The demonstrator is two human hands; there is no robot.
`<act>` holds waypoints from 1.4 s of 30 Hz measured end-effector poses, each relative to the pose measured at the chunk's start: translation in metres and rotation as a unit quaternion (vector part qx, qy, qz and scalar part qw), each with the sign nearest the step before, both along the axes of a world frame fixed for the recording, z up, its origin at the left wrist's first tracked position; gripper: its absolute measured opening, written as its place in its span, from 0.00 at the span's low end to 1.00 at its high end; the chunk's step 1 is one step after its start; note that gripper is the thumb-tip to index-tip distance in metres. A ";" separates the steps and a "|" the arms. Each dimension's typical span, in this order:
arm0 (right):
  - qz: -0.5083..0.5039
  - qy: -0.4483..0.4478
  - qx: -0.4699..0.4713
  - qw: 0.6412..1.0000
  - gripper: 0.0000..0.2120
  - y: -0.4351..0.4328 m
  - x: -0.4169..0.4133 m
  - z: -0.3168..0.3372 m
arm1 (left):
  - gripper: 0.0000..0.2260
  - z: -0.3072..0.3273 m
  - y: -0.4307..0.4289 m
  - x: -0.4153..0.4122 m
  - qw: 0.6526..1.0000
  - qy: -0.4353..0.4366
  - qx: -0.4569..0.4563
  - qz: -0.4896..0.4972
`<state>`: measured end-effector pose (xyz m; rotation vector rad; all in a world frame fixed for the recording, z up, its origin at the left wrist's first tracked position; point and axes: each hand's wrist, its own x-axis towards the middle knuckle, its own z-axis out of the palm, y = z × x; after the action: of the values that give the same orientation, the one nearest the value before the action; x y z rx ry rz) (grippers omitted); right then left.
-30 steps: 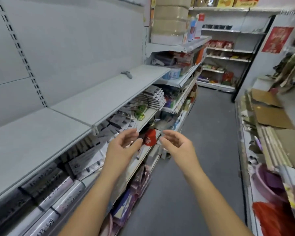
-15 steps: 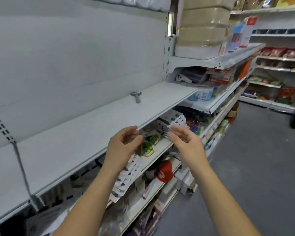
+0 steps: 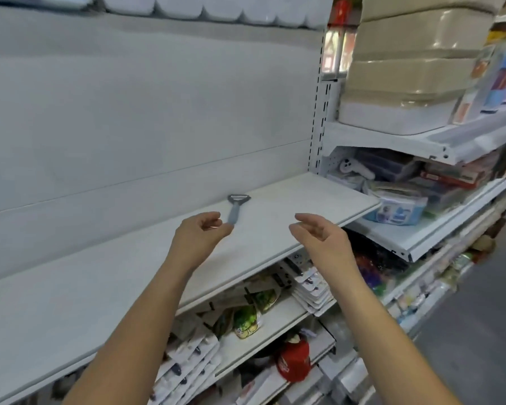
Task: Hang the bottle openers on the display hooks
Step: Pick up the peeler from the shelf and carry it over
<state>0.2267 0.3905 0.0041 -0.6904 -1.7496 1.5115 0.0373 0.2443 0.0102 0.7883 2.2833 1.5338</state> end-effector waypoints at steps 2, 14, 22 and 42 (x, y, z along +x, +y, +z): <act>0.009 0.000 0.006 1.000 0.13 0.023 -0.019 0.003 | 0.23 0.000 0.024 -0.016 0.999 0.018 -0.036 0.012; 0.092 -0.018 -0.028 0.995 0.12 0.117 -0.091 -0.005 | 0.16 -0.018 0.127 -0.071 0.947 0.115 -0.281 0.103; 0.227 -0.023 -0.064 0.971 0.11 0.133 -0.109 -0.014 | 0.09 -0.005 0.090 -0.033 0.977 -0.053 -0.128 0.162; 0.662 -0.056 -0.052 0.746 0.10 -0.174 -0.055 -0.038 | 0.18 -0.055 -0.200 0.261 0.761 -0.079 0.211 0.608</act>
<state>0.1719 0.2161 -0.0338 0.6984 -2.3810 2.4551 0.2986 0.0443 -0.0445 -1.0407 2.3505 2.4732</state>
